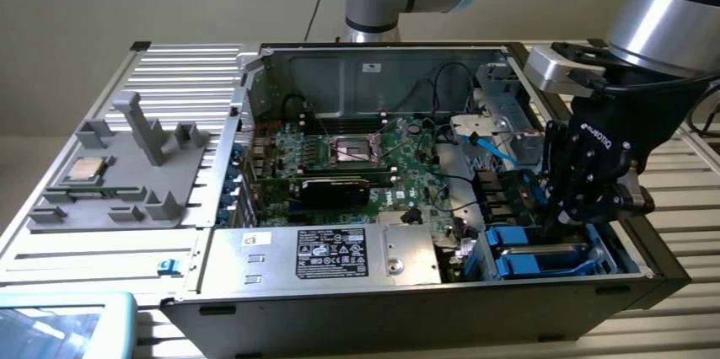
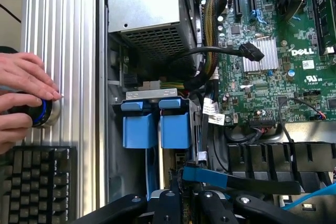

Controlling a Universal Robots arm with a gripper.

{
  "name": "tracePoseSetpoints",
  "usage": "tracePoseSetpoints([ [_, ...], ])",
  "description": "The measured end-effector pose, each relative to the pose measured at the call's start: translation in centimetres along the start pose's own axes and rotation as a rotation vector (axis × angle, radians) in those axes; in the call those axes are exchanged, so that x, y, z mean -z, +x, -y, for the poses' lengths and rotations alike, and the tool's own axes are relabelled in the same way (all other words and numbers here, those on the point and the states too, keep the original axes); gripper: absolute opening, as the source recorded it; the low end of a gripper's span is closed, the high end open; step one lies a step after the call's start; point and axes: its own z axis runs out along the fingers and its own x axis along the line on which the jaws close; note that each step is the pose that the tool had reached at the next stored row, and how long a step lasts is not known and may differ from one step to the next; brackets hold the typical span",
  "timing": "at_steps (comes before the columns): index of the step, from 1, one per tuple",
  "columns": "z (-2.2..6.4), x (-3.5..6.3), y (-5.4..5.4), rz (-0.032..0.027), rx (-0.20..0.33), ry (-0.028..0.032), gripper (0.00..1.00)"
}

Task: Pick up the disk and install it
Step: 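Insert the first disk wire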

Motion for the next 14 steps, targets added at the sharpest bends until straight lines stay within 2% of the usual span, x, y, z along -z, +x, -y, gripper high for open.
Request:
tracePoseSetpoints([
  [1,0.01,-0.01,0.0,0.0003,0.000,0.0004,0.18],
  [2,0.00,0.01,0.0,0.0001,0.000,0.0005,0.25],
  [3,-0.01,0.04,0.0,-0.0003,0.000,0.0005,0.25],
  [4,-0.02,0.08,0.0,-0.0006,0.000,0.0005,0.32],
  [7,-0.05,0.36,0.1,-0.0031,-0.001,0.0011,0.32],
  [14,-0.25,2.09,0.5,-0.0244,-0.004,0.0025,0.32],
])
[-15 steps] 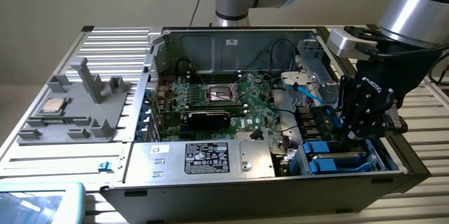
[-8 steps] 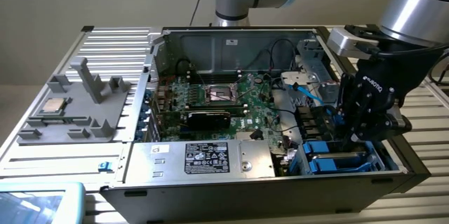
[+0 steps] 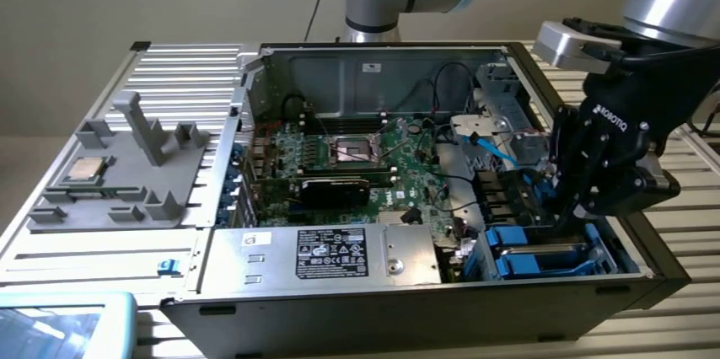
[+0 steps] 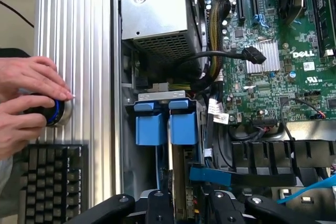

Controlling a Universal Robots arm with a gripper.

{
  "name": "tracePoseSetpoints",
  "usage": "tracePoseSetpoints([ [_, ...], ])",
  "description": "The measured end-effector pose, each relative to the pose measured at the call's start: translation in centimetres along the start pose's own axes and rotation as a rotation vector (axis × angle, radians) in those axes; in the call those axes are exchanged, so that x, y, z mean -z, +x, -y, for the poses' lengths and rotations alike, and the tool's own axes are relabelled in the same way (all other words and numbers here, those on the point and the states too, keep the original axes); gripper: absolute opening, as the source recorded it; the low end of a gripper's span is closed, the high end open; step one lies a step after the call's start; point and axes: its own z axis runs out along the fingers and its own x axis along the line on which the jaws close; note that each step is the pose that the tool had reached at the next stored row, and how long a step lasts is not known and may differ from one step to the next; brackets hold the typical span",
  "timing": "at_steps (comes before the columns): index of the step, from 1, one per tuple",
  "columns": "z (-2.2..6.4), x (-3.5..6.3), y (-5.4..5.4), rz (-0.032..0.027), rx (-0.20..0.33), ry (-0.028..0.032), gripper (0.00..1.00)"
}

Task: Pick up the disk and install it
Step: 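Insert the first disk wire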

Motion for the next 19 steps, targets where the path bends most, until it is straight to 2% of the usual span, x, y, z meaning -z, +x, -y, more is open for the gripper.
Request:
tracePoseSetpoints([
  [4,-0.10,1.12,0.3,-0.0124,-0.002,0.0009,0.32],
  [10,-0.27,2.52,0.5,-0.0396,-0.006,0.0045,0.32],
  [13,-0.27,2.94,0.6,-0.0552,-0.008,0.0064,0.32],
  [16,-0.28,3.00,0.5,-0.0598,-0.012,0.0189,0.32],
  [19,-0.26,3.03,0.3,-0.0620,-0.014,0.0247,0.32],
])
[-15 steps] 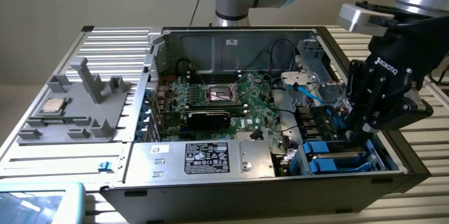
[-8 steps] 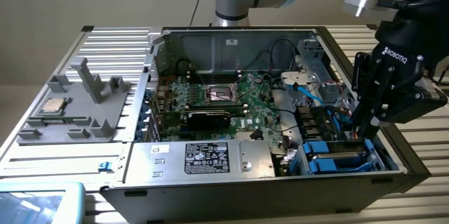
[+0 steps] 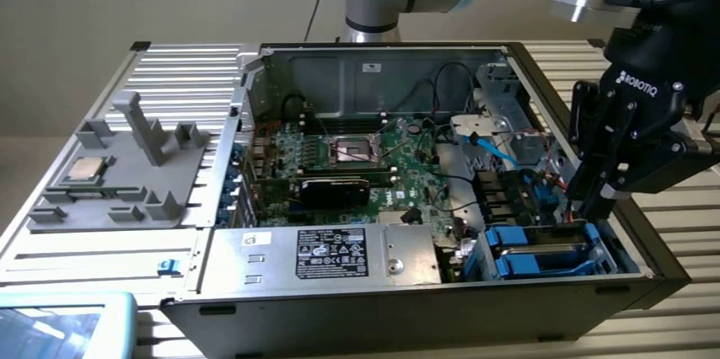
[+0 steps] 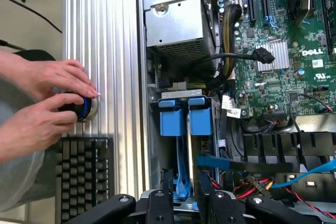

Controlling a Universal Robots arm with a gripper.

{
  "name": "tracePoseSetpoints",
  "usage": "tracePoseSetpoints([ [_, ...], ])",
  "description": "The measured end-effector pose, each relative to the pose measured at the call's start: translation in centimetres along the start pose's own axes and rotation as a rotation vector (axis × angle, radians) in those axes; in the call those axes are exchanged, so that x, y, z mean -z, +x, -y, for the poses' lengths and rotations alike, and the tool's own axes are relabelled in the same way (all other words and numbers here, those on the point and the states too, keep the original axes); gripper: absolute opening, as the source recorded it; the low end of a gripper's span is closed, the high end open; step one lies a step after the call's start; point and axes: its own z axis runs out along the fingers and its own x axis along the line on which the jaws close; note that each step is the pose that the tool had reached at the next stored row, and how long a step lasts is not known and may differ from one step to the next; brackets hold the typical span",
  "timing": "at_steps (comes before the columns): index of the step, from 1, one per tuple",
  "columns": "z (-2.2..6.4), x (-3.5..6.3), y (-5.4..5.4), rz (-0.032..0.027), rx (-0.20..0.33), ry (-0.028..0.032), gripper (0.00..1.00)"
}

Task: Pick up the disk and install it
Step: 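Insert the first disk wire, then insert the second disk wire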

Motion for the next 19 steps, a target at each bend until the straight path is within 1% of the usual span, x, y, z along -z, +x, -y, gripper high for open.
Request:
tracePoseSetpoints([
  [2,-0.01,0.02,-0.07,0.0000,-0.002,0.0049,0.32],
  [3,0.00,0.02,-0.08,0.0001,-0.002,0.0053,0.32],
  [19,-0.01,0.02,-0.08,0.0000,-0.002,0.0054,0.32],
])
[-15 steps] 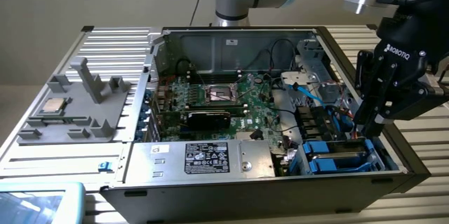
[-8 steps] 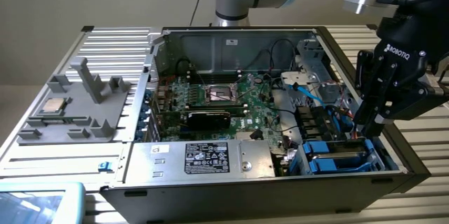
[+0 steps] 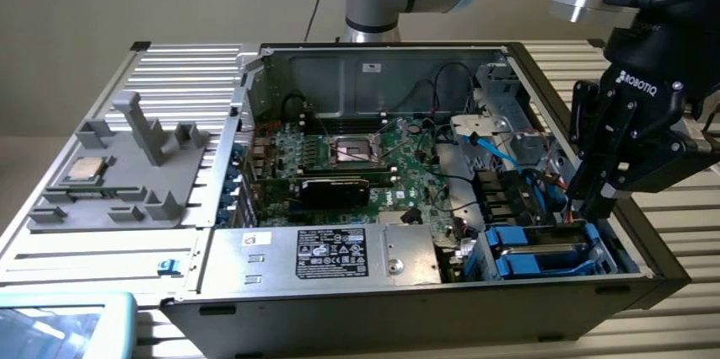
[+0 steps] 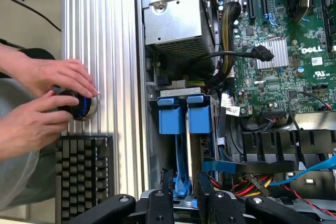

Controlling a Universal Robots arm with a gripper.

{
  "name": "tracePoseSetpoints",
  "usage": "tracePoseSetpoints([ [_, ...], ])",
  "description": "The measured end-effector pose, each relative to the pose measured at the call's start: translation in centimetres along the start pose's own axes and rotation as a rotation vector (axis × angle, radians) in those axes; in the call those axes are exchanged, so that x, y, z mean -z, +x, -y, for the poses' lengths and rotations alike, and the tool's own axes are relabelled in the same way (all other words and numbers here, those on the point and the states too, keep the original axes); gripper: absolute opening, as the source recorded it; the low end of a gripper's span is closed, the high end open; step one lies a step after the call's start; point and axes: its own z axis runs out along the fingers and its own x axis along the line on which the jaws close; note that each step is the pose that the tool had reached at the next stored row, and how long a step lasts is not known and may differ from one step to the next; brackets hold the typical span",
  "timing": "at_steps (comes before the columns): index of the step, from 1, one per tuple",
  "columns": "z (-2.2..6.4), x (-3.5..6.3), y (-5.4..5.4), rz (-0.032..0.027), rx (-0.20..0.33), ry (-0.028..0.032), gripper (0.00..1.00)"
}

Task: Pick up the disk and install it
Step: 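Insert the second disk wire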

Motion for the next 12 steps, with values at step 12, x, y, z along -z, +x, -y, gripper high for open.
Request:
tracePoseSetpoints([
  [12,-1.56,0.13,-0.8,0.0013,-0.007,0.0215,0.32],
])
